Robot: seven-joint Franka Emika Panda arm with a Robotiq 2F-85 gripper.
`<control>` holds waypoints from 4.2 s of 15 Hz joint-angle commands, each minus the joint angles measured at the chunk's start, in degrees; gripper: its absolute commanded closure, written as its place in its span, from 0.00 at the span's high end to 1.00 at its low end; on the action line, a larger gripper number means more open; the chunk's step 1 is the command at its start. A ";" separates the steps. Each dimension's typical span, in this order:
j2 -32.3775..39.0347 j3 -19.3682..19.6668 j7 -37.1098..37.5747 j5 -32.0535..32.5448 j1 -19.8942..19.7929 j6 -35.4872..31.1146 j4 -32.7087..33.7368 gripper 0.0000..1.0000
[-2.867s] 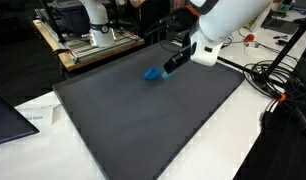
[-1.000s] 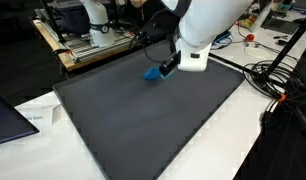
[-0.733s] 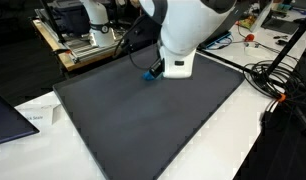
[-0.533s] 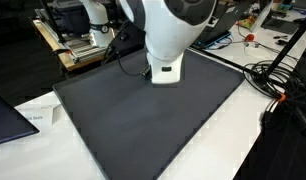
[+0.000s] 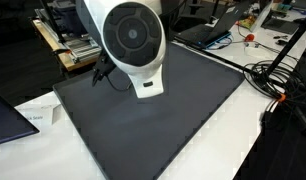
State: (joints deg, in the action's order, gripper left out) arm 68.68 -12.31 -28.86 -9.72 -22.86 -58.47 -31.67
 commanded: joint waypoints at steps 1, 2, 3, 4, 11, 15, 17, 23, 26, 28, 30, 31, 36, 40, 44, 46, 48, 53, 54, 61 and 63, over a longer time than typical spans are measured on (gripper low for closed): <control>1.37 -2.67 -2.11 -3.18 -1.87 2.07 1.33 0.22; 1.58 -3.07 -1.85 -3.82 -2.12 1.86 1.40 0.22; 1.74 -3.40 -1.60 -4.24 -2.21 1.86 1.42 0.22; 1.87 -3.66 -1.67 -4.43 -2.24 1.86 1.46 0.22; 2.27 -5.06 0.66 -5.69 -1.51 1.16 1.54 0.22; 2.61 -6.15 0.34 -5.76 -1.10 1.16 1.60 0.22; 2.94 -6.65 0.47 -5.64 -0.81 1.33 1.63 0.22; 1.40 -5.64 5.86 -4.37 0.15 -0.62 1.31 0.22; 0.04 -4.81 11.15 -3.58 1.15 -2.48 1.36 0.22; -1.15 -3.96 14.83 -2.63 2.40 -3.95 1.06 0.22; -2.37 -2.82 18.69 -1.51 4.02 -5.50 0.76 0.22; -2.97 -2.17 20.66 -0.90 4.96 -6.17 0.55 0.22; -5.81 1.29 29.92 2.89 9.31 -7.28 -0.38 0.22; -7.92 3.58 35.69 5.30 11.70 -7.16 -1.19 0.22; -11.00 5.59 38.57 7.45 13.03 -4.24 -3.76 0.22; -12.23 6.15 39.39 8.00 13.44 -2.06 -4.78 0.22; -13.96 6.25 38.56 8.29 13.62 -0.17 -6.63 0.22; -19.61 5.64 34.99 8.37 13.70 0.34 -13.98 0.22; -21.16 5.52 34.54 8.20 13.62 -0.73 -16.21 0.22; -33.38 4.85 35.70 4.03 11.81 -17.66 -33.48 0.22; -36.72 4.89 35.66 2.43 11.33 -22.62 -38.32 0.22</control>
State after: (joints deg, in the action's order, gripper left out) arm 39.80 -6.82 6.91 -4.24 -9.83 -73.98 -58.65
